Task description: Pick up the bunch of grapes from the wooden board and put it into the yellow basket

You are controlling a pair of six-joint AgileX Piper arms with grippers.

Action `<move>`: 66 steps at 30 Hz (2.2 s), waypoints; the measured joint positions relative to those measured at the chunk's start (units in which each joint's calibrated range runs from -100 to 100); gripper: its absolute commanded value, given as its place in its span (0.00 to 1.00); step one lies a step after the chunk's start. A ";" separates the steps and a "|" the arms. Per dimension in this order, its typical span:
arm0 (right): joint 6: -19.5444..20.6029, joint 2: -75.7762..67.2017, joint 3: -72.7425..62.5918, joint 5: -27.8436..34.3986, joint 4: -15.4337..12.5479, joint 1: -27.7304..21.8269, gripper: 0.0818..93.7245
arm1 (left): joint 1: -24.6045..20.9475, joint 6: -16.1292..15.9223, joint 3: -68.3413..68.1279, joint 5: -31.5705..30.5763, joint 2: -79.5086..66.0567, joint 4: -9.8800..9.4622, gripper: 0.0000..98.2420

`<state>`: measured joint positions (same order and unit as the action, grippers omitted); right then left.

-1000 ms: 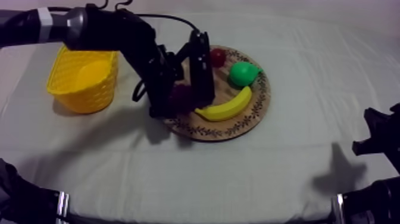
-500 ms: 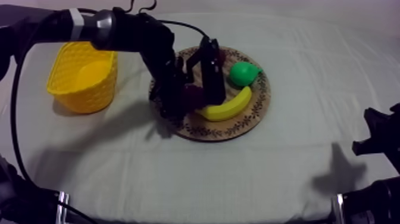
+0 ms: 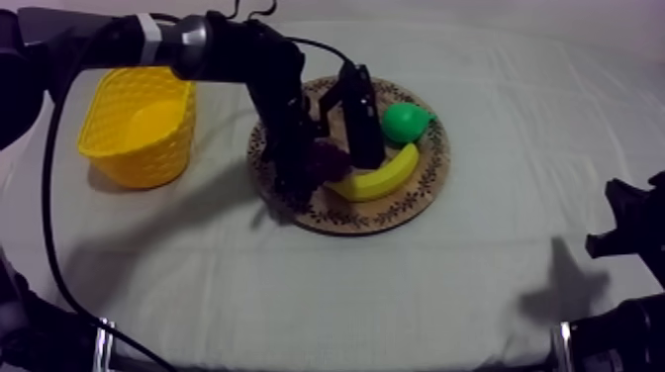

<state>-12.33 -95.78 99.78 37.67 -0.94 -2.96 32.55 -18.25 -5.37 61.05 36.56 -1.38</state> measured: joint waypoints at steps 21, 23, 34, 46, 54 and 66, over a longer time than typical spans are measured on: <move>0.00 0.00 0.00 0.07 0.00 0.00 0.00 | 0.08 2.79 2.87 3.01 2.13 -0.95 0.81; 0.00 0.00 0.00 0.07 0.00 0.00 0.00 | 0.04 2.94 3.39 3.49 2.48 -1.05 0.76; 0.00 0.00 0.00 0.07 0.00 0.00 0.00 | 0.09 3.83 4.34 4.38 2.95 -1.05 0.58; 0.00 0.00 0.00 0.07 0.00 0.00 0.00 | 0.46 5.72 -1.17 -1.10 -2.06 -1.75 0.55; 0.00 0.00 0.00 0.07 0.00 0.00 0.00 | 1.84 7.87 -2.89 2.30 -10.78 -1.99 0.59; 0.00 0.00 0.00 0.07 0.00 0.00 0.00 | 1.89 13.78 -14.32 4.01 -31.22 -1.78 0.63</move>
<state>-12.33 -95.78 99.78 37.74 -0.94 -2.96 34.45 -4.47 -19.69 65.07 5.34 -3.17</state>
